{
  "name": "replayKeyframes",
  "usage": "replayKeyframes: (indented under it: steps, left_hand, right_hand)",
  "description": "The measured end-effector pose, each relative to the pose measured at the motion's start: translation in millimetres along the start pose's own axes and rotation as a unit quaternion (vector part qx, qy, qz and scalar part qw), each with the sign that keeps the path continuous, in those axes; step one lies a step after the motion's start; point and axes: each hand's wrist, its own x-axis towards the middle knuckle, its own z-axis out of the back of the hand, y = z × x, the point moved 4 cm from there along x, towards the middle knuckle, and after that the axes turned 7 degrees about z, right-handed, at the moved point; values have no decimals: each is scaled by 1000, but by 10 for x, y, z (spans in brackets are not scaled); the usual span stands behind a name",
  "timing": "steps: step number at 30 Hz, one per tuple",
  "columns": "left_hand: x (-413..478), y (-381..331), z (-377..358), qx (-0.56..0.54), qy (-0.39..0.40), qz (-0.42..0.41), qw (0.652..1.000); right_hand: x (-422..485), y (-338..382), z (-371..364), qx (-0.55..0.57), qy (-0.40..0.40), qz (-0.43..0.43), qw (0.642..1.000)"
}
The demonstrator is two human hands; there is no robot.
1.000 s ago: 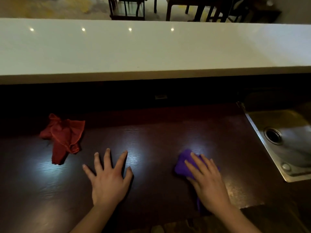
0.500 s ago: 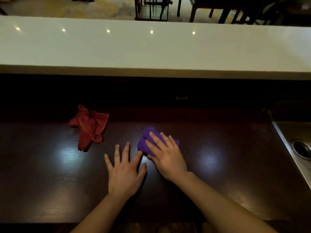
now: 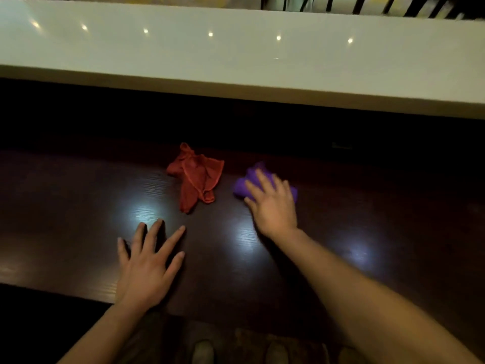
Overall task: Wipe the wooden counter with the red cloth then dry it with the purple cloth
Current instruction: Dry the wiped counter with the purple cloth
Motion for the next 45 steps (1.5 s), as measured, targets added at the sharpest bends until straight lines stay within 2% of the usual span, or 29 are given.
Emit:
replayKeyframes:
  steps: [3, 6, 8, 13, 15, 17, 22, 26, 29, 34, 37, 40, 45]
  left_hand:
    - [2, 13, -11, -1, -7, -4, 1000]
    - [-2, 24, 13, -26, -16, -6, 999]
    - [7, 34, 33, -44, -27, -1, 999]
    - [-12, 49, 60, -57, -35, 20, 998]
    - [-7, 85, 52, -55, -40, 49, 996]
    - [-12, 98, 48, -55, -41, 66, 995]
    - [-34, 92, 84, -93, -75, 90, 989]
    - [-90, 164, 154, -165, -139, 121, 969]
    - [-92, 171, 162, -174, -150, 130, 964]
    - [-20, 150, 137, -99, -89, 137, 982]
    - [8, 149, 128, -80, -68, 137, 985]
    - [21, 144, 114, -69, -46, 130, 988]
    - [50, 122, 66, -45, -31, 121, 991]
  right_hand:
    - [-538, 648, -200, 4, 28, 139, 990]
    - [-808, 651, -230, 6, 56, 212, 976]
    - [-596, 460, -172, -8, 50, 196, 979]
    - [112, 395, -115, 23, 11, 21, 999]
    - [83, 522, -148, 30, -5, -4, 1000]
    - [-124, 675, -163, 27, -5, 27, 999]
    - [-888, 1234, -319, 28, 21, 171, 985]
    - [-692, 1606, -389, 36, 23, 271, 962]
    - [-78, 1777, -316, 41, 21, 256, 966]
    - [570, 2138, -284, -35, 21, 236, 971]
    - [782, 2252, -148, -24, -4, 206, 978]
    - [837, 2262, 14, 18, -47, 168, 985]
    - [473, 2026, -58, 27, -67, 210, 975]
